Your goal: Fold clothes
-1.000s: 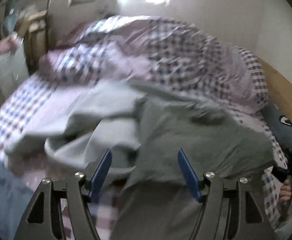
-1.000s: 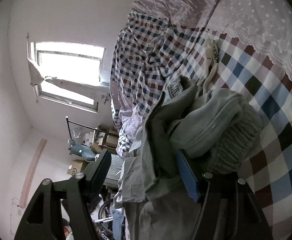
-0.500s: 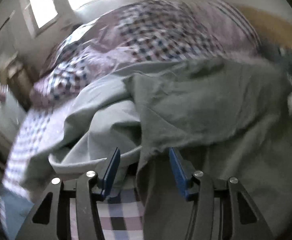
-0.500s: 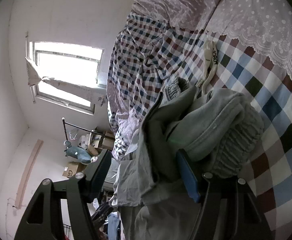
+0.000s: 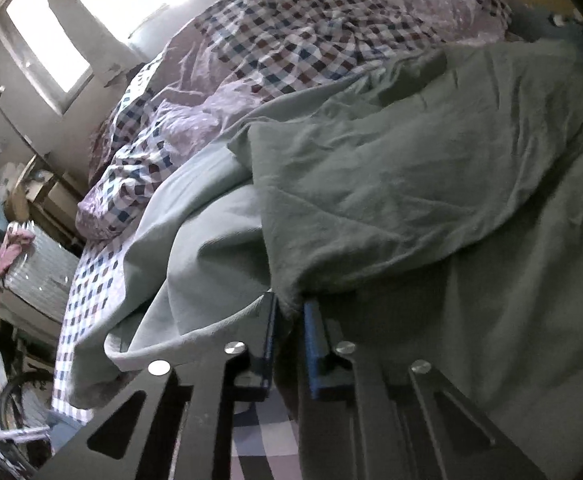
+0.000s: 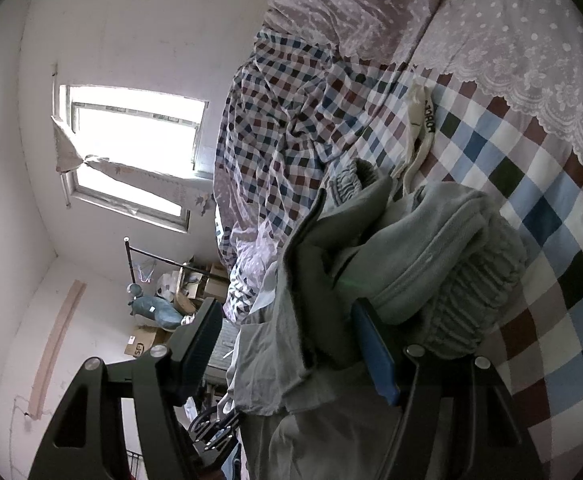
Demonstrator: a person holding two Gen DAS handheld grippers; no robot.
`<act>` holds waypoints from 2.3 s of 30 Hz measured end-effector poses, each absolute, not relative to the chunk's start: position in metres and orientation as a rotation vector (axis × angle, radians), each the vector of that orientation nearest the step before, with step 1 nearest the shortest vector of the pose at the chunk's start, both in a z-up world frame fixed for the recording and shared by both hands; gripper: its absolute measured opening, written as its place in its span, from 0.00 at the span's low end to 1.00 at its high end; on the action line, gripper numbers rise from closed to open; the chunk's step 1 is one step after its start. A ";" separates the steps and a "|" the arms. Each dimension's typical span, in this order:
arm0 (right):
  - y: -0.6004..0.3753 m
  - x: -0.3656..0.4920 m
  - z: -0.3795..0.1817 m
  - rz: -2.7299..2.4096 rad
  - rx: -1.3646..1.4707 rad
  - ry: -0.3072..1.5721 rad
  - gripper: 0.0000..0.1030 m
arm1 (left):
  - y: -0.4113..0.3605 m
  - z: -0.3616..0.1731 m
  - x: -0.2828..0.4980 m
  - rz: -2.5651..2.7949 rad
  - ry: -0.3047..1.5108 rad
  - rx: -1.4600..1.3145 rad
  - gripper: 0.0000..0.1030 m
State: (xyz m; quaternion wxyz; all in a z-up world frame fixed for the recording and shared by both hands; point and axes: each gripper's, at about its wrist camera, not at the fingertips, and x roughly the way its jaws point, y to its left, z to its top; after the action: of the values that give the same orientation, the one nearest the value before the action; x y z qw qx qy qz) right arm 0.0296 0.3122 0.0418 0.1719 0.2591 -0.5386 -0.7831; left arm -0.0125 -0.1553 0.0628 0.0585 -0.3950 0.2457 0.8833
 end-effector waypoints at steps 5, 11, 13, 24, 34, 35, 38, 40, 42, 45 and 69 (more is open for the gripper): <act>0.312 0.029 0.042 -2.226 0.737 -1.524 0.69 | -0.180 0.070 -0.009 2.770 0.397 -1.195 0.07; 0.312 0.029 0.044 -2.254 0.741 -1.496 0.69 | -0.207 0.064 -0.004 2.833 -0.043 -1.215 0.07; 0.312 0.029 0.046 -2.268 0.745 -1.476 0.69 | -0.212 0.059 -0.002 2.843 -0.167 -1.215 0.07; 0.223 0.029 0.141 -2.563 0.940 -0.659 0.69 | -0.229 0.040 0.003 2.800 -0.514 -1.136 0.09; 0.035 -0.026 0.223 -2.589 1.010 0.078 0.69 | -0.249 0.033 -0.011 2.667 -0.733 -1.191 0.09; 0.023 -0.032 0.231 -2.581 0.991 0.081 0.69 | -0.250 0.033 -0.011 2.663 -0.740 -1.195 0.09; -0.032 -0.055 0.238 -2.486 0.954 0.205 0.69 | -0.252 0.031 -0.011 2.643 -0.793 -1.195 0.09; -0.069 -0.075 0.229 -2.408 0.968 0.279 0.69 | -0.255 0.031 -0.009 2.626 -0.831 -1.185 0.09; -0.110 -0.096 0.213 -2.342 0.985 0.381 0.68 | -0.255 0.031 -0.010 2.622 -0.838 -1.183 0.09; -0.150 -0.143 0.180 -2.298 1.053 0.490 0.66 | -0.256 0.031 -0.010 2.612 -0.864 -1.178 0.09; -0.200 -0.247 0.066 -2.198 1.418 0.744 0.04 | -0.261 0.028 -0.012 2.550 -0.947 -1.164 0.09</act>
State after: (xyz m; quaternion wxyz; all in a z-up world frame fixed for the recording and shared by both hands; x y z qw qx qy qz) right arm -0.2468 -0.1998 0.0657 0.2097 0.5098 0.2677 -0.7902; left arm -0.0118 -0.2609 0.0281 0.0914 -0.3918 -0.3187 0.8582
